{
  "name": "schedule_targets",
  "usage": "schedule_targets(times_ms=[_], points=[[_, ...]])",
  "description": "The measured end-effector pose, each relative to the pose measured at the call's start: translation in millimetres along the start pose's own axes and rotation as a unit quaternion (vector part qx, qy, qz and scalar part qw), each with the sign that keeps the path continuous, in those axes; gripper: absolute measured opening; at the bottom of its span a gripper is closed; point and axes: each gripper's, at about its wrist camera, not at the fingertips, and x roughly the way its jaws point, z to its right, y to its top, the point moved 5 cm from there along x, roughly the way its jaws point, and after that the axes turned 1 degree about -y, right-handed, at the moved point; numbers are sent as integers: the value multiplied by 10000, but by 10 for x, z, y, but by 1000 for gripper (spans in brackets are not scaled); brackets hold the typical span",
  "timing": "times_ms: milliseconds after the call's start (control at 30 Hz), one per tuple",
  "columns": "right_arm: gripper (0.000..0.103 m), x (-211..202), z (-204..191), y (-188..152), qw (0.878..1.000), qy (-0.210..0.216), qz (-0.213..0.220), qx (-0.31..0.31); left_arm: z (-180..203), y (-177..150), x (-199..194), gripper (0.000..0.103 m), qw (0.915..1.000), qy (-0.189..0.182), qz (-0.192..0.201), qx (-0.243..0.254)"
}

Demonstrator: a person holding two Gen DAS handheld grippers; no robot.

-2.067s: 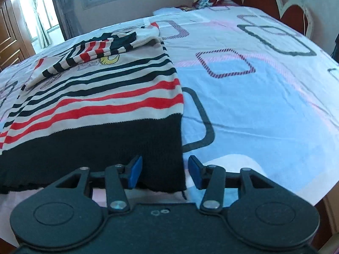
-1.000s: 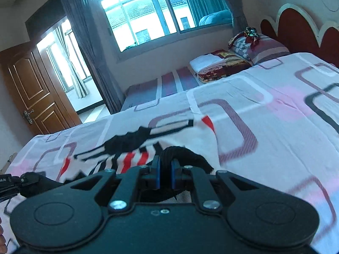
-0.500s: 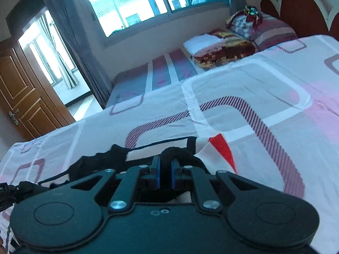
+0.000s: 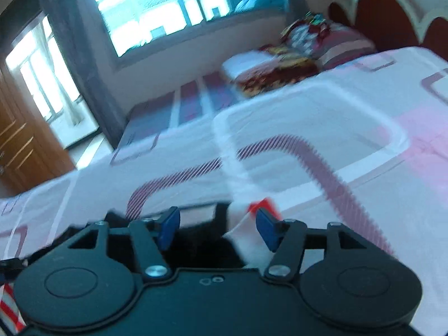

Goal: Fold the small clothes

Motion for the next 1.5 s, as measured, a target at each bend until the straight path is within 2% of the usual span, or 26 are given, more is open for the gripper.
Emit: schedule_targets(times_ms=[100,167,333,400,433,500,567,600,667,733,767,833,900,1033,1100,1167,1267,1300,1500], points=[[58,-152,-34,82,9993,-29,309,-196,-41,81,-54,102,9999,45,-27,102],[52,-196,-120,82,9987,128,300,-395,-9,28,-84,102,9997,-26,-66,220],[33,-89,-545,-161,9900,438,-236,-1317,331,-309,35,102,9945,-298,-465,890],[28,20,-705,-249,9869,523,-441,-1462,322,-443,118,102,9935,-75,-625,949],[28,66,-745,-299,9857,506,-534,-1516,246,-505,166,102,9925,179,-659,1017],[28,151,-721,-378,9828,283,-649,-1704,153,-575,147,91,9902,281,-588,1232],[17,199,-574,-422,9805,121,-614,-1862,143,-648,69,89,9867,385,-572,1471],[7,188,-516,-413,9800,82,-553,-1912,125,-696,11,89,9865,387,-561,1491],[0,155,-417,-392,9805,-134,-471,-1903,83,-768,-79,89,9868,378,-515,1490],[0,110,-343,-402,9846,-106,-496,-1671,66,-824,-171,89,9863,370,-500,1528],[1,99,-360,-418,9827,-139,-519,-1772,59,-822,-213,89,9870,366,-509,1478],[16,12,-448,-442,9781,-213,-510,-2009,71,-794,-317,89,9902,328,-443,1281],[20,-149,-551,-460,9813,94,-416,-1878,113,-762,-397,89,9922,194,-358,1180],[20,-390,-817,-608,9790,555,-456,-1910,301,-826,-445,89,9904,-82,-458,1301],[19,-480,-896,-710,9778,671,-540,-1911,286,-937,-404,89,9876,33,-607,1449],[19,-535,-933,-830,9749,671,-635,-2024,151,-1058,-390,89,9878,143,-750,1358],[19,-603,-815,-1032,9712,585,-775,-2177,107,-1201,-531,89,9839,123,-633,1665],[18,-646,-742,-1066,9715,594,-691,-2188,104,-1236,-576,89,9834,130,-623,1701],[17,-848,-510,-1198,9693,546,-725,-2285,90,-1271,-784,89,9833,136,-659,1689]])
